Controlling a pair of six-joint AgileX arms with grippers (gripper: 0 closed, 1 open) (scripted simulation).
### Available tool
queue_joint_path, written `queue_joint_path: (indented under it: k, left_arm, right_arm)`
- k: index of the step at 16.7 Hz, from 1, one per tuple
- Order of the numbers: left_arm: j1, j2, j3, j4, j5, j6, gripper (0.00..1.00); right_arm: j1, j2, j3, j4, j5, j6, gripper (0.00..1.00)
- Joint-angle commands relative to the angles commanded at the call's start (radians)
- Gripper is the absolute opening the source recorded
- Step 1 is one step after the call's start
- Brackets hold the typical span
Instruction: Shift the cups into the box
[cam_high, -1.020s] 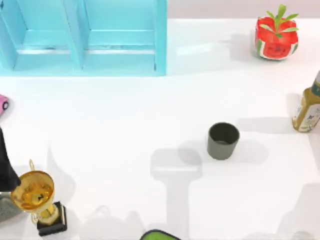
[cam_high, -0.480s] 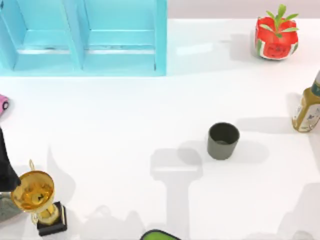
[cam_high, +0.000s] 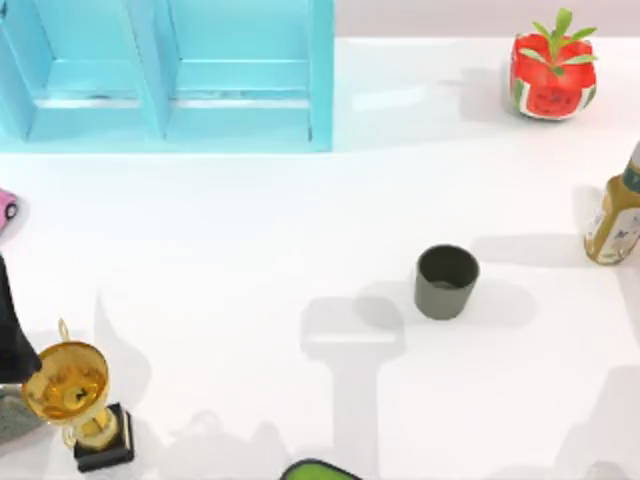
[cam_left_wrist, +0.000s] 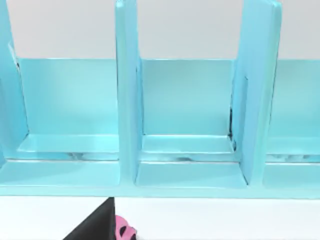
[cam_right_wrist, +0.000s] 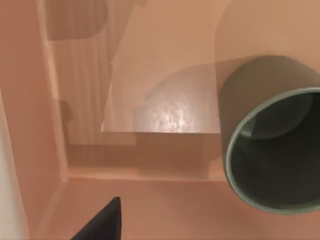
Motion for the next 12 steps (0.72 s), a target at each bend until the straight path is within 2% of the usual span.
queue_joint_path:
  k: [3, 8, 12]
  left_arm:
    - [0.0, 0.0, 0.0, 0.0, 0.0, 0.0, 1.0]
    - [0.0, 0.0, 0.0, 0.0, 0.0, 0.0, 1.0]
    - [0.0, 0.0, 0.0, 0.0, 0.0, 0.0, 1.0]
  right_arm:
    - [-0.004, 0.006, 0.072, -0.072, -0.001, -0.003, 1.0]
    - [-0.008, 0.008, 0.33, -0.326, -0.001, -0.006, 1.0]
    - [-0.006, 0.003, 0.398, -0.394, 0.0, -0.006, 1.0]
